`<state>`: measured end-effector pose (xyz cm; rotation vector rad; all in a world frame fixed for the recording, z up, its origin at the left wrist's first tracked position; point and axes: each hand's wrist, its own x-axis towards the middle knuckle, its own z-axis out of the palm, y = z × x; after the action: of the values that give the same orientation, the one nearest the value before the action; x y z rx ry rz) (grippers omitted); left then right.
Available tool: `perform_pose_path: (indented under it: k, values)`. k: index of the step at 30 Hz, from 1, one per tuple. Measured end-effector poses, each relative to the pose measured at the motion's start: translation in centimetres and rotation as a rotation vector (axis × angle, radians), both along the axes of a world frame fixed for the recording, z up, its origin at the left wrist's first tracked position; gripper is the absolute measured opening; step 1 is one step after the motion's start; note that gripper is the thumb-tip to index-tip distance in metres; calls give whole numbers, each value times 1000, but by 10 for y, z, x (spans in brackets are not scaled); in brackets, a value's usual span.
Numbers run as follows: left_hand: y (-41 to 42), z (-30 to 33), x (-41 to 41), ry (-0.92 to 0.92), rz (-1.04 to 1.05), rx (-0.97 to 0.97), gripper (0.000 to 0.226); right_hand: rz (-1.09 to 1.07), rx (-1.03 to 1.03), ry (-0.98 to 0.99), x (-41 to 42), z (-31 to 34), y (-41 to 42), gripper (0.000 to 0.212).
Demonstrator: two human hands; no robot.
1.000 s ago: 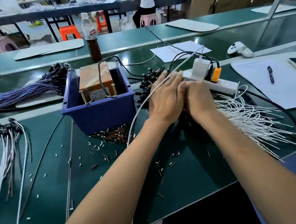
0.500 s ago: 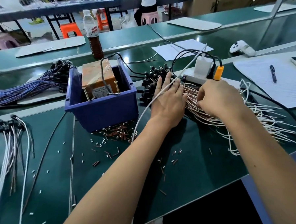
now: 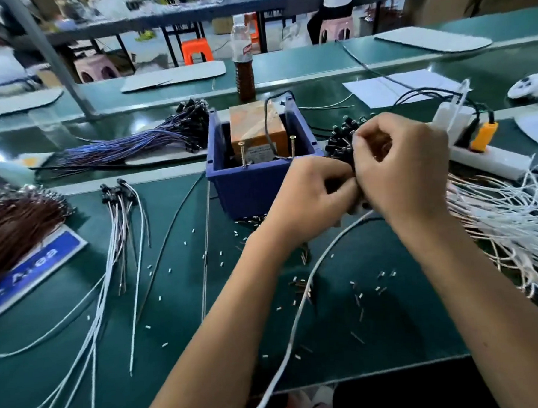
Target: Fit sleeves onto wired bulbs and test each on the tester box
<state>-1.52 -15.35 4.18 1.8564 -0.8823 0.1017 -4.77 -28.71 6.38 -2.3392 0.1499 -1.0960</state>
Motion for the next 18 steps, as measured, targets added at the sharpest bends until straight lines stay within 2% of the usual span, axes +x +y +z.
perform_pose_path:
  k: [3,6,9,11,12,15,18]
  values:
    - [46,-6,-2,1,170,-207,34,181,-23,-26,2,-1,45,11]
    - [94,-15,7,-21,622,-274,40,360,-76,66,5,-9,93,12]
    - [148,-26,27,11,1172,9,39,488,-164,243,6,-23,139,13]
    - [179,-31,42,93,1355,281,30,570,-227,338,5,-31,162,14]
    - [192,-35,49,155,1380,404,28,602,-251,362,6,-34,172,14]
    - [211,-41,66,323,1374,706,49,657,-266,405,10,-41,191,13]
    - [214,-45,77,404,1357,776,47,682,-273,472,15,-46,203,13]
